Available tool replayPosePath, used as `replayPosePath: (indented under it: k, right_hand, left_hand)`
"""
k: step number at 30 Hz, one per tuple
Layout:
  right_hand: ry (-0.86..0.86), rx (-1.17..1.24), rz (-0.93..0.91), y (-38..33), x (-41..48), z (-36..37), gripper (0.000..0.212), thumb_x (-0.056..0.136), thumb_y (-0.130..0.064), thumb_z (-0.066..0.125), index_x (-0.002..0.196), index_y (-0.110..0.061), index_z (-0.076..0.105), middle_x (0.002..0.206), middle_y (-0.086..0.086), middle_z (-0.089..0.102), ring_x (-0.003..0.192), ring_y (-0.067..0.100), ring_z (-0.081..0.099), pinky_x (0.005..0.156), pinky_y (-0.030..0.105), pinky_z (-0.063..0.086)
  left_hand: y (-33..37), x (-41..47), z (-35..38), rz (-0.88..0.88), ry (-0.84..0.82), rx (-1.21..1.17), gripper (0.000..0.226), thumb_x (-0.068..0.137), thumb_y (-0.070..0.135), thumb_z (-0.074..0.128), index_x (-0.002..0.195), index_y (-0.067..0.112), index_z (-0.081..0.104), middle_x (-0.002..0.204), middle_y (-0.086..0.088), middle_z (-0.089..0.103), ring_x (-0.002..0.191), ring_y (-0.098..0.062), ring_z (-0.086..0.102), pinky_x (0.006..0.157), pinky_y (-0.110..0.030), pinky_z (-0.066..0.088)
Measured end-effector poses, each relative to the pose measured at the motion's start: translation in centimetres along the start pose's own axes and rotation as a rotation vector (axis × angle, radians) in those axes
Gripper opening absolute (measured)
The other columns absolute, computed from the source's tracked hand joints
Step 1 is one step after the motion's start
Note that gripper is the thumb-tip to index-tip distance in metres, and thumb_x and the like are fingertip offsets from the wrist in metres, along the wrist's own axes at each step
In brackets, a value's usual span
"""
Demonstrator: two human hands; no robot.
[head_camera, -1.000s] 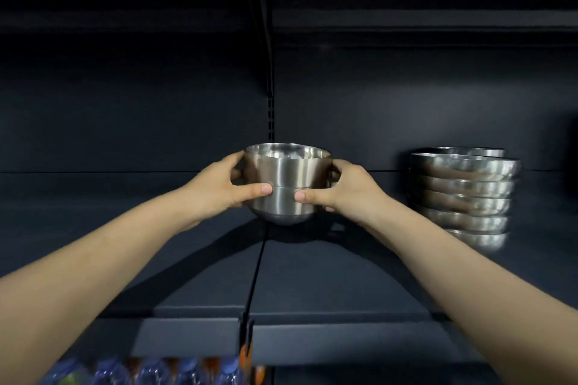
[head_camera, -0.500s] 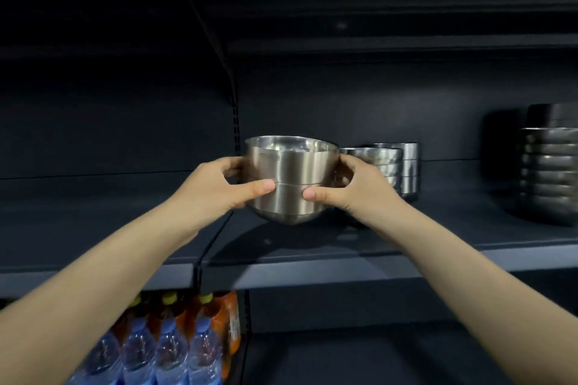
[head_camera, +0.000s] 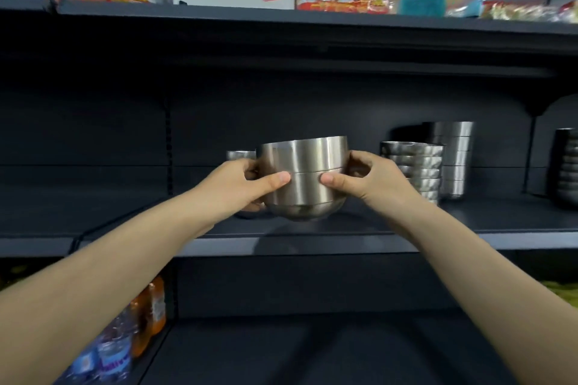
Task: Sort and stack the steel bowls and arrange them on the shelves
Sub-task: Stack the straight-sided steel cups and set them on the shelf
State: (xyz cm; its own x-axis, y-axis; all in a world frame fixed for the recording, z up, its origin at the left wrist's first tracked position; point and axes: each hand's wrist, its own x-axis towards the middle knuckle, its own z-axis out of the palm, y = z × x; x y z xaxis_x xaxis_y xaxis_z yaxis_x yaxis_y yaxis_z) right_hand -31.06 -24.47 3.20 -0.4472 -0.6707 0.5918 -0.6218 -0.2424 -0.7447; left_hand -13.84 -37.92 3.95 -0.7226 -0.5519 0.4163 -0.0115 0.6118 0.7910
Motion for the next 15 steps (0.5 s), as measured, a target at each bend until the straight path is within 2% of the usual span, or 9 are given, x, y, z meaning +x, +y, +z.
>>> replayPosePath:
  k: [3,6,9,11,15]
  right_hand:
    - [0.009,0.026,-0.013,0.8,0.8,-2.7,0.038,0.063,-0.038,0.082,0.094,-0.019,0.070,0.094,-0.003,0.074,0.094,0.014,0.069,0.084,0.025,0.055]
    - [0.022,0.041,-0.018,2.0,2.4,-4.2,0.033,0.069,-0.032,0.080,0.097,-0.017,0.070,0.092,-0.005,0.074,0.091,0.010,0.069,0.076,0.016,0.053]
    - [0.066,0.047,-0.014,3.7,4.9,-4.6,0.051,0.062,-0.044,0.081,0.101,-0.014,0.070,0.098,0.000,0.073,0.096,0.015,0.068,0.087,0.026,0.053]
    - [0.096,0.052,-0.015,4.8,6.8,-4.7,0.064,0.052,-0.054,0.081,0.099,-0.013,0.070,0.099,0.002,0.073,0.098,0.019,0.067,0.091,0.034,0.052]
    - [0.094,0.083,-0.007,6.9,11.3,-4.4,0.059,0.055,-0.052,0.082,0.099,-0.014,0.070,0.098,0.001,0.074,0.095,0.017,0.068,0.090,0.033,0.052]
  left_hand:
    - [1.3,1.8,1.9,-0.020,0.006,0.081,0.055,0.077,0.052,0.065,0.124,0.023,0.056,0.107,0.008,0.069,0.096,-0.010,0.067,0.086,-0.033,0.056]
    - [2.2,4.5,2.5,-0.056,0.033,0.211,0.071,0.071,0.062,0.065,0.125,0.018,0.055,0.110,0.006,0.067,0.100,-0.014,0.065,0.091,-0.036,0.054]
    - [2.9,7.5,2.5,-0.080,0.000,0.303,0.076,0.068,0.065,0.065,0.125,0.014,0.055,0.112,0.004,0.063,0.101,-0.012,0.061,0.084,-0.026,0.051]
    - [3.1,9.7,2.3,-0.084,-0.048,0.313,0.071,0.069,0.061,0.066,0.120,0.012,0.058,0.107,0.005,0.065,0.097,-0.008,0.061,0.082,-0.021,0.049]
    - [2.4,14.9,1.4,-0.080,-0.101,0.354,0.065,0.068,0.058,0.068,0.111,0.011,0.060,0.102,0.001,0.069,0.095,-0.010,0.065,0.088,-0.027,0.051]
